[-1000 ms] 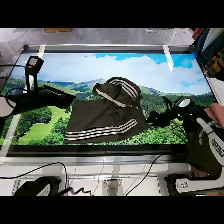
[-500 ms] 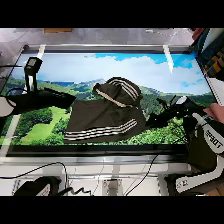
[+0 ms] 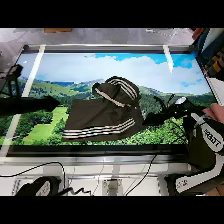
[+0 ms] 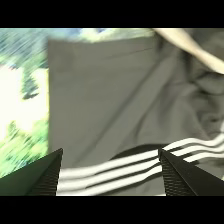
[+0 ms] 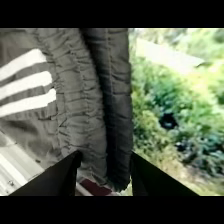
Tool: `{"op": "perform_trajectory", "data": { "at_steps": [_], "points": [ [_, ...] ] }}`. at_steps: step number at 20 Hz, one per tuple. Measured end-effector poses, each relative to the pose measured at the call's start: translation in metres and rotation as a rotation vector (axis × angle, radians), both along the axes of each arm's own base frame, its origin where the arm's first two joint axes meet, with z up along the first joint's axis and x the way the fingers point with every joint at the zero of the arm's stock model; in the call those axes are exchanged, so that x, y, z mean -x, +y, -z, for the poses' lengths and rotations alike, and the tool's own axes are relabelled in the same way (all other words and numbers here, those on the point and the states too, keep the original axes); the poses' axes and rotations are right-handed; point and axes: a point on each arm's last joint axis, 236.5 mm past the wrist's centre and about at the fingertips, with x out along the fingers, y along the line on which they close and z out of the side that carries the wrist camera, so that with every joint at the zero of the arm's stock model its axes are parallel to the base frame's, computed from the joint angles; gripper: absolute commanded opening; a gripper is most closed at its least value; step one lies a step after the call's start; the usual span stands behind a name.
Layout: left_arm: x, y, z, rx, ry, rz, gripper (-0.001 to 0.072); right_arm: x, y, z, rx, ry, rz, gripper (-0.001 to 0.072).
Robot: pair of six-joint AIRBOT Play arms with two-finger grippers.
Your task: Fold the clothes and pants, and hang the long-sleeved shirts on hangers.
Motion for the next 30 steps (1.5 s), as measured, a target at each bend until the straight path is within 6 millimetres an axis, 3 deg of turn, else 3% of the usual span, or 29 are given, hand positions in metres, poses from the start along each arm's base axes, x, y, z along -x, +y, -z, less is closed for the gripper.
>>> {"op": "perform_trajectory", "data": {
  "at_steps": [3,5,11,12,14,15,17,18,24,30],
  "points": [
    [0.011,0.034,0.029,0.024,0.105,-0.092,0.0635,0.013,0.011,-0.001,-0.045,0.044,0.001,0.0389],
    [0.02,0.047,0.057,0.046,0.191,-0.121,0.0635,0.021,0.02,-0.002,-0.078,0.073,0.007,0.0553],
    [0.038,0.054,0.14,0.133,0.441,-0.123,0.0635,0.031,0.046,-0.006,-0.129,0.109,0.004,0.0535],
    [0.04,0.052,0.15,0.15,0.472,-0.119,0.0635,0.032,0.05,-0.006,-0.131,0.11,-0.001,0.0477],
    [0.044,0.051,0.17,0.173,0.535,-0.11,0.0634,0.032,0.052,-0.002,-0.114,0.1,-0.007,0.0157],
    [0.045,0.05,0.178,0.184,0.558,-0.103,0.0634,0.03,0.052,-0.001,-0.11,0.096,-0.002,0.0095],
    [0.046,0.05,0.189,0.193,0.584,-0.092,0.0635,0.029,0.056,-0.003,-0.12,0.093,0.003,0.009],
    [0.046,0.051,0.192,0.192,0.587,-0.088,0.0634,0.029,0.056,-0.003,-0.119,0.091,0.003,0.0031],
    [0.048,0.058,0.201,0.197,0.591,-0.066,0.0632,0.026,0.058,-0.003,-0.12,0.078,0.006,0.003],
    [0.047,0.061,0.211,0.31,0.582,-0.044,0.0629,0.026,0.058,-0.003,-0.12,0.075,0.005,0.003]
  ]
}}
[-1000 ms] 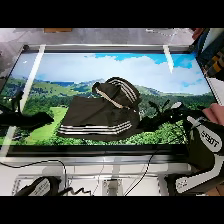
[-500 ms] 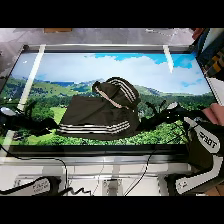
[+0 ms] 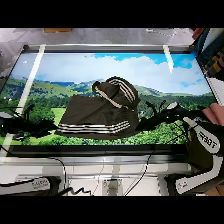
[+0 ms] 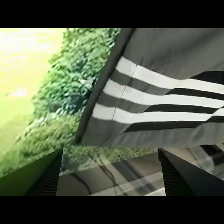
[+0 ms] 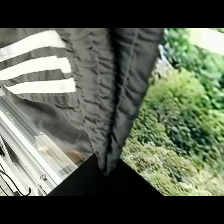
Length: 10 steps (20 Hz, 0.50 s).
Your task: Fold the clothes and pants, and hang the long-sleeved shirts on hangers.
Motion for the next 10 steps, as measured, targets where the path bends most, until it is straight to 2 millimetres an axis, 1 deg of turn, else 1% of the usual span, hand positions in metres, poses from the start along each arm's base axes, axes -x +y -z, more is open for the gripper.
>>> {"op": "perform_trajectory", "data": {
  "at_steps": [2,3,4,5,7,8,9,10],
  "points": [
    [-0.001,-0.004,0.006,0.04,-0.011,0.022,0.0629,0.0,0.0,0.0,0.0,0.0,0.0,0.003],
    [-0.001,-0.007,0.008,0.061,-0.015,0.033,0.0594,0.0,0.0,0.0,-0.001,-0.001,0.0,0.003],
    [-0.001,-0.01,0.011,0.085,-0.016,0.041,0.0512,0.0,0.0,0.0,-0.001,-0.001,0.001,0.0031],
    [-0.002,-0.012,0.014,0.096,-0.015,0.046,0.0448,0.0,0.0,0.0,-0.001,0.0,0.001,0.003],
    [-0.003,-0.014,0.021,0.117,-0.013,0.046,0.0367,0.0,0.0,0.0,-0.001,-0.001,0.001,0.003],
    [-0.003,-0.015,0.024,0.126,-0.014,0.046,0.0247,0.0,0.0,0.0,-0.001,-0.001,0.001,0.003],
    [-0.004,-0.014,0.027,0.121,-0.015,0.044,0.0086,0.0,0.0,0.0,-0.001,0.0,0.001,0.003],
    [-0.005,-0.012,0.032,0.111,-0.017,0.041,0.0013,0.0,0.0,0.0,-0.001,-0.001,0.001,0.003]
  ]
}}
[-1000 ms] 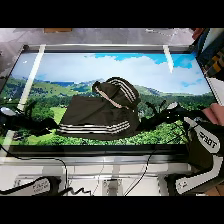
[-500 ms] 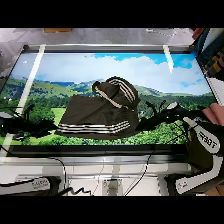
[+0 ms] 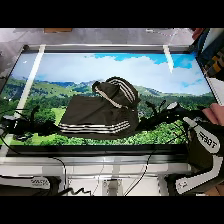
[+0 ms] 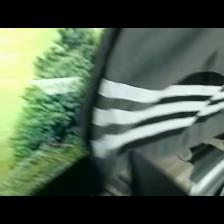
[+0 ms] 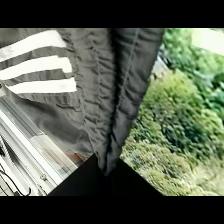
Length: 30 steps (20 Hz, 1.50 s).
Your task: Fold the clothes and pants, and hang the long-sleeved shirts on hangers.
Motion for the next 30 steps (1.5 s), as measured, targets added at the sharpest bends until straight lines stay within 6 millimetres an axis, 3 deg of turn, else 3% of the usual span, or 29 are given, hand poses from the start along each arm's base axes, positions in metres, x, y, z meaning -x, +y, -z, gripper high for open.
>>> {"op": "perform_trajectory", "data": {
  "at_steps": [5,9,13,17,19,21,24,26,27,28,30],
  "points": [
    [-0.009,-0.004,-0.009,0.023,-0.063,0.009,0.001,-0.015,-0.001,-0.017,0.004,-0.072,-0.002,0.0028],
    [-0.047,-0.012,-0.079,0.056,-0.308,-0.012,0.0009,-0.042,-0.003,-0.076,0.018,-0.285,-0.01,0.0028],
    [-0.075,-0.012,-0.202,-0.045,-0.679,-0.027,0.001,-0.059,0.004,-0.179,0.038,-0.631,-0.015,0.0028],
    [-0.067,-0.014,-0.357,-0.27,-1.14,-0.131,0.0011,-0.049,0.021,-0.306,0.03,-1.031,0.012,0.0029],
    [-0.043,-0.013,-0.431,-0.407,-1.363,-0.231,0.0011,-0.028,0.029,-0.367,0.0,-1.191,0.04,0.0029],
    [-0.004,-0.011,-0.499,-0.542,-1.576,-0.355,0.0011,0.002,0.035,-0.42,-0.051,-1.305,0.071,0.0029],
    [0.068,-0.006,-0.573,-0.756,-1.825,-0.532,0.001,0.057,0.039,-0.485,-0.148,-1.436,0.109,0.0028],
    [0.101,-0.005,-0.595,-0.875,-1.91,-0.593,0.001,0.085,0.037,-0.512,-0.197,-1.488,0.142,0.0028],
    [0.108,-0.004,-0.598,-0.912,-1.923,-0.597,0.0009,0.093,0.035,-0.52,-0.211,-1.5,0.158,0.0028],
    [0.108,-0.004,-0.596,-0.931,-1.916,-0.585,0.0009,0.095,0.034,-0.522,-0.216,-1.496,0.174,0.0028],
    [0.078,-0.003,-0.567,-0.911,-1.814,-0.486,0.0008,0.077,0.034,-0.508,-0.201,-1.434,0.209,0.0028]
  ]
}}
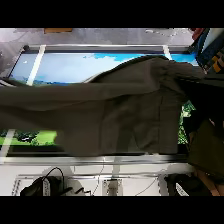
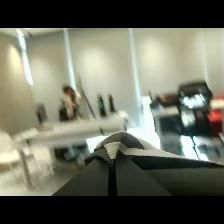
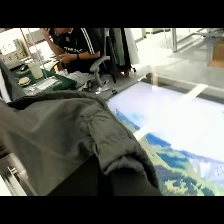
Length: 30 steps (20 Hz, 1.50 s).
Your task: Fold the clothes and pants, and hang the long-sleeved shirts on hangers.
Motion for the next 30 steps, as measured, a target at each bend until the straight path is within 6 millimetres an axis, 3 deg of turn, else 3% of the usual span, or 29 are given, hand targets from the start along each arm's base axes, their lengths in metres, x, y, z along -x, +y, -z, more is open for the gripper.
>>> {"op": "perform_trajectory", "data": {
  "at_steps": [3,6,9,12,14,17,20,24,27,30],
  "points": [
    [-0.068,0.008,0.067,0.1,0.253,0.133,0.0008,-0.059,0.007,0.06,0.012,0.189,0.038,0.0029],
    [-0.141,0.019,0.143,0.239,0.472,0.236,0.0008,-0.126,0.013,0.147,0.053,0.402,0.091,0.0029],
    [-0.206,0.011,0.226,0.35,0.655,0.305,0.0008,-0.181,0.01,0.221,0.084,0.531,0.172,0.0029],
    [-0.247,-0.012,0.296,0.401,0.785,0.336,0.0008,-0.23,-0.006,0.281,0.103,0.583,0.29,0.0028],
    [-0.258,-0.027,0.323,0.405,0.84,0.355,0.0008,-0.254,-0.026,0.309,0.102,0.608,0.373,0.0028],
    [-0.252,-0.053,0.337,0.423,0.906,0.42,0.0008,-0.274,-0.061,0.336,0.11,0.639,0.467,0.0028],
    [-0.224,-0.073,0.339,0.45,1.016,0.474,0.0008,-0.272,-0.097,0.355,0.165,0.706,0.498,0.0028],
    [-0.15,-0.1,0.364,0.508,1.346,0.537,0.0009,-0.222,-0.132,0.387,0.346,0.928,0.415,0.0028],
    [-0.088,-0.116,0.389,0.547,1.619,0.573,0.0008,-0.174,-0.143,0.402,0.467,1.091,0.314,0.0029],
    [-0.044,-0.129,0.417,0.578,1.807,0.575,0.0009,-0.139,-0.147,0.407,0.545,1.199,0.229,0.0029]
  ]
}}
